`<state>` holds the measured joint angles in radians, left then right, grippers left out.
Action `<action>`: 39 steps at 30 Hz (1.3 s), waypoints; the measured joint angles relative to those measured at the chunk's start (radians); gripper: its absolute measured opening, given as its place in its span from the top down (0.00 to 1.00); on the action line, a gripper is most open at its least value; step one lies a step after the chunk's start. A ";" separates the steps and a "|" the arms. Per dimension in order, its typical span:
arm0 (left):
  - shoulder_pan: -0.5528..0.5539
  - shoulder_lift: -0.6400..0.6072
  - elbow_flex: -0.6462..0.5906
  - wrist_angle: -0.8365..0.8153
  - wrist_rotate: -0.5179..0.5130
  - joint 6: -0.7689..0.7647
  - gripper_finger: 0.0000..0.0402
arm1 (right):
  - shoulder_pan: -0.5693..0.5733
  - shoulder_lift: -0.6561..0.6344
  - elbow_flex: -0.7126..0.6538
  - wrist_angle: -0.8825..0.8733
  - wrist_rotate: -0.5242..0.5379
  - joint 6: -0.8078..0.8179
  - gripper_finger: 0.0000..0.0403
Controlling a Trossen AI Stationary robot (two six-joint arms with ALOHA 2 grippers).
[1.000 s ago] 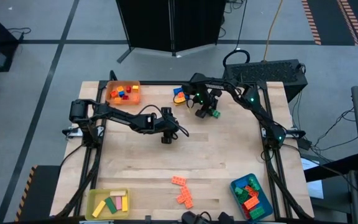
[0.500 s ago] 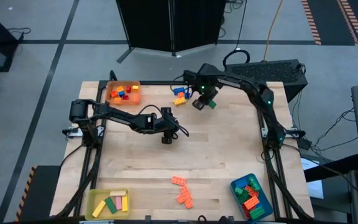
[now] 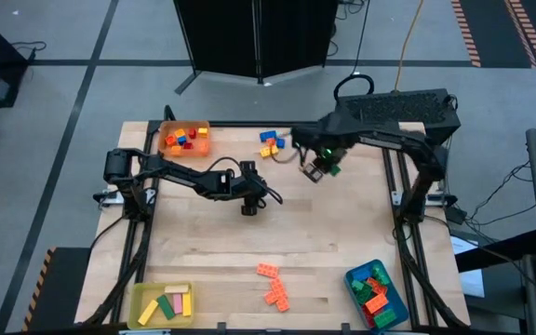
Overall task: Sort blocks by size
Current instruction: Put the green 8 stud game piece into the blue bin
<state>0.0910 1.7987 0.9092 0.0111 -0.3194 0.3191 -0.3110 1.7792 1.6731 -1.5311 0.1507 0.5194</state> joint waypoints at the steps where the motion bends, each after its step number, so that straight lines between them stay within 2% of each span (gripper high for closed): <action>1: 0.000 0.000 0.000 -0.003 0.000 0.000 0.32 | 0.023 -0.028 -0.037 0.001 -0.001 0.034 0.71; 7: -0.009 0.000 0.000 -0.006 0.000 -0.026 0.32 | 0.172 -0.179 -0.206 0.023 -0.035 0.230 0.71; 14: -0.010 0.000 0.000 -0.005 0.001 -0.053 0.32 | 0.369 -0.265 -0.248 0.030 -0.080 0.462 0.71; 22: -0.017 0.000 0.000 -0.029 0.001 -0.079 0.32 | 0.614 -0.265 -0.248 0.030 -0.158 0.719 0.71; 30: -0.047 0.000 0.000 -0.035 0.001 -0.103 0.32 | 0.857 -0.263 -0.248 0.041 -0.245 1.056 0.71; 35: -0.084 0.000 0.000 -0.026 0.001 -0.104 0.32 | 0.958 -0.246 -0.248 0.091 -0.258 1.209 0.71; 39: -0.115 0.000 0.000 -0.025 0.001 -0.104 0.32 | 1.019 -0.194 -0.248 0.131 -0.277 1.270 0.71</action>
<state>-0.0244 1.7988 0.9092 -0.0142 -0.3183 0.2153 0.7084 1.5855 1.4254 -1.4002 -0.1259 1.7895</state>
